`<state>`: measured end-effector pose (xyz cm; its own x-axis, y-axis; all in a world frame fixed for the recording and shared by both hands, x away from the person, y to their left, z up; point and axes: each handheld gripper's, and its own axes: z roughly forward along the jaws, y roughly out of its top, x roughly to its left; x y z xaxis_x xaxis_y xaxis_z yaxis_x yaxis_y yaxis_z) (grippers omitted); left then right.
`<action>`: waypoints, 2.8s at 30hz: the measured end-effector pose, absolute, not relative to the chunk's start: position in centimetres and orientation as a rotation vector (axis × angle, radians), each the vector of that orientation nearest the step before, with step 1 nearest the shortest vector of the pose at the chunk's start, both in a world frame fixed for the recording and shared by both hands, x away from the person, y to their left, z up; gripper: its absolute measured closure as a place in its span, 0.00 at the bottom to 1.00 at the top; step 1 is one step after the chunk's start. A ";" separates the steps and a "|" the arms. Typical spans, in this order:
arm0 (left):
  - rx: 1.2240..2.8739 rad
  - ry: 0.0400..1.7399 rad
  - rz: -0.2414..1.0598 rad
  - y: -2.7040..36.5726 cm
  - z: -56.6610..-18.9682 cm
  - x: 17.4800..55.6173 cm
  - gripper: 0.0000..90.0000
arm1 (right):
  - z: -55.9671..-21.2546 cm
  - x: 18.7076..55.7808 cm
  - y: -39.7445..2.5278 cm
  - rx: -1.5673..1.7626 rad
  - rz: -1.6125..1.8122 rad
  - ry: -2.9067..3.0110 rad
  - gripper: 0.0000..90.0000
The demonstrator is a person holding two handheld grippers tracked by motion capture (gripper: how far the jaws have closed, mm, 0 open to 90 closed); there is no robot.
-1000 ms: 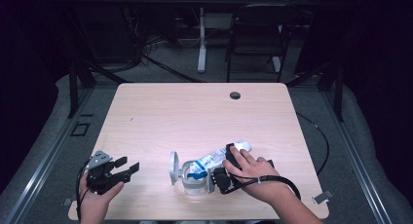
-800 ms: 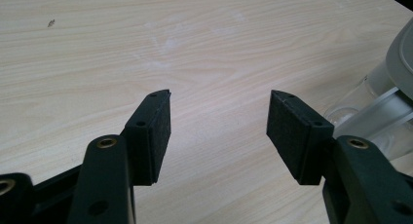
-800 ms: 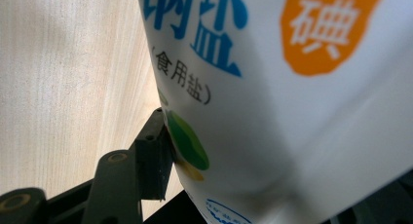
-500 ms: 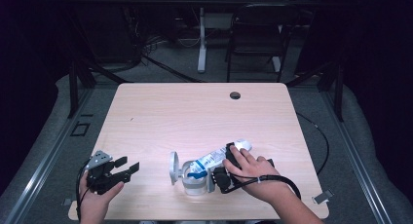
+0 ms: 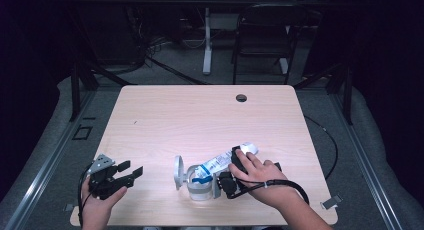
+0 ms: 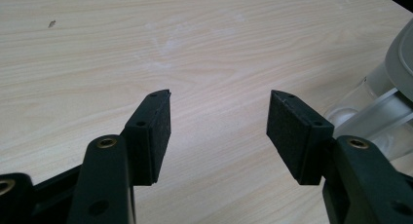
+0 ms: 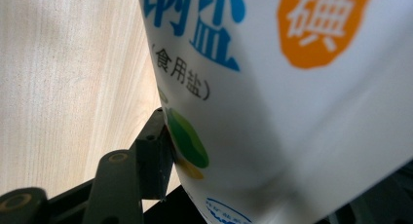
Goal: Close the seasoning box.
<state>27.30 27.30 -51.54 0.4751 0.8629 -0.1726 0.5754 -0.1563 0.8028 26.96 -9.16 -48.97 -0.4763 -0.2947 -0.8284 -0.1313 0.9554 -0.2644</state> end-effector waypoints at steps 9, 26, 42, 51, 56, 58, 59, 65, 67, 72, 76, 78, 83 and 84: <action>1.849 1.208 0.414 27.3 -51.5 27.3 0.47 | -49.0 26.9 -9.1 -0.313 -0.209 2.064 0.48; 1.850 1.207 0.414 27.3 -51.5 27.3 0.47 | -49.0 26.9 -9.1 -0.319 -0.211 2.063 0.48; 1.846 1.208 0.417 27.3 -51.5 27.3 0.47 | -48.9 26.8 -9.1 -0.331 -0.214 2.056 0.48; 1.845 1.209 0.417 27.3 -51.5 27.3 0.47 | -48.9 26.8 -9.1 -0.339 -0.221 2.048 0.48; 1.845 1.209 0.418 27.4 -51.5 27.3 0.47 | -48.9 26.8 -9.1 -0.342 -0.227 2.048 0.48; 1.847 1.210 0.418 27.4 -51.6 27.3 0.47 | -48.9 26.8 -9.0 -0.345 -0.227 2.047 0.48; 1.847 1.210 0.417 27.4 -51.6 27.3 0.47 | -48.9 26.8 -9.1 -0.345 -0.218 2.050 0.48; 1.851 1.213 0.414 27.4 -51.6 27.3 0.47 | -48.9 26.9 -9.1 -0.350 -0.217 2.044 0.48; 1.853 1.215 0.413 27.4 -51.7 27.4 0.47 | -48.8 26.8 -9.1 -0.353 -0.225 2.038 0.48; 1.848 1.219 0.412 27.4 -51.7 27.4 0.47 | -48.9 26.8 -9.1 -0.356 -0.217 2.041 0.48; 1.852 1.219 0.410 27.4 -51.7 27.4 0.47 | -48.9 26.8 -9.1 -0.354 -0.224 2.040 0.48; 1.856 1.216 0.411 27.4 -51.7 27.4 0.47 | -48.9 26.8 -9.1 -0.355 -0.225 2.038 0.48; 1.847 1.218 0.413 27.4 -51.7 27.4 0.47 | -48.8 26.7 -9.1 -0.364 -0.233 2.029 0.48; 1.847 1.219 0.413 27.4 -51.7 27.4 0.47 | -48.8 26.7 -9.1 -0.366 -0.233 2.028 0.48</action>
<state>27.37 27.44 -51.72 0.4673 0.8665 -0.1758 0.5811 -0.1511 0.7997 26.73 -9.06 -48.83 -0.4358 -0.3543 -0.8274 -0.1577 0.9351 -0.3173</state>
